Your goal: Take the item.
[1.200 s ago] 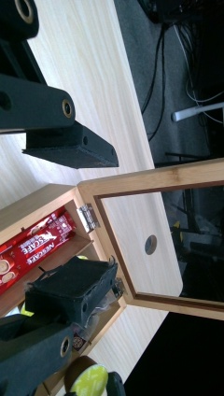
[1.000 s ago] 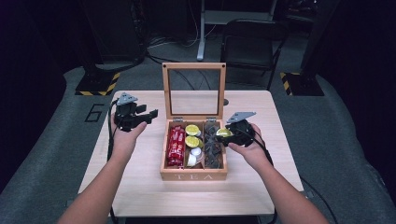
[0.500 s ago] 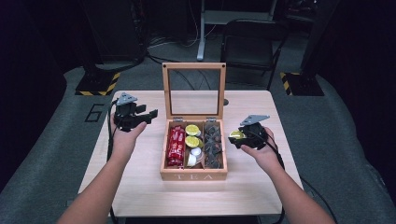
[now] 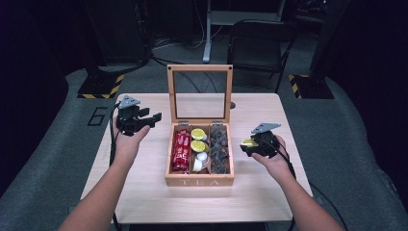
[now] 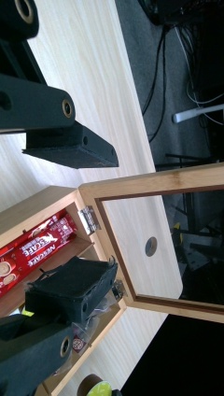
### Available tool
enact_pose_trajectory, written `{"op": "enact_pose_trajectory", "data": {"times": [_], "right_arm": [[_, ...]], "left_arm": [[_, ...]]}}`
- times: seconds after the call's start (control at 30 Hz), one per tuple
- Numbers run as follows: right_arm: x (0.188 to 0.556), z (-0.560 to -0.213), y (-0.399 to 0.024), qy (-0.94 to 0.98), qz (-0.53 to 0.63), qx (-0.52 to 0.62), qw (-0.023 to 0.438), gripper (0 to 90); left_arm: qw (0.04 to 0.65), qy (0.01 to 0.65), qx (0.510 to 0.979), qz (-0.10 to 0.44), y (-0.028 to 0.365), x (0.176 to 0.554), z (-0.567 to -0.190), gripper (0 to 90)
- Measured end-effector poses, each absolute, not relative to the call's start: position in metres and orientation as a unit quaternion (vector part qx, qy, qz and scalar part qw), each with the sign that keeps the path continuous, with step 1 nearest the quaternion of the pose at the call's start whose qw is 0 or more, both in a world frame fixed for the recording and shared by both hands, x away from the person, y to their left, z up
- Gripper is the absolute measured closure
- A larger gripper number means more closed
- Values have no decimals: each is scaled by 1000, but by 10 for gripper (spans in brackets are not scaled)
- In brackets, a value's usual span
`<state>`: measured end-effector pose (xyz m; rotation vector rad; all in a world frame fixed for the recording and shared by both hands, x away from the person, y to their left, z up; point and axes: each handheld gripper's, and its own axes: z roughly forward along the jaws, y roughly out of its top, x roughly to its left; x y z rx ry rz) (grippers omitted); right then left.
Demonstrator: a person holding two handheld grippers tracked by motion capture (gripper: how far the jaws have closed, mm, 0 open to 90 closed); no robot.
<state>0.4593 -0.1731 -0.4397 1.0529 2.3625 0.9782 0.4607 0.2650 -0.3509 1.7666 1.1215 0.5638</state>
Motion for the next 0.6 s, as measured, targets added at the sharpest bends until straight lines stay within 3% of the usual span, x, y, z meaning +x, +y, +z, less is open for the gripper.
{"op": "enact_pose_trajectory", "data": {"times": [0.6], "right_arm": [[461, -468, -202, 825, 325, 421, 190, 371]], "left_arm": [[467, 460, 719, 230, 265, 461, -352, 426]]}}
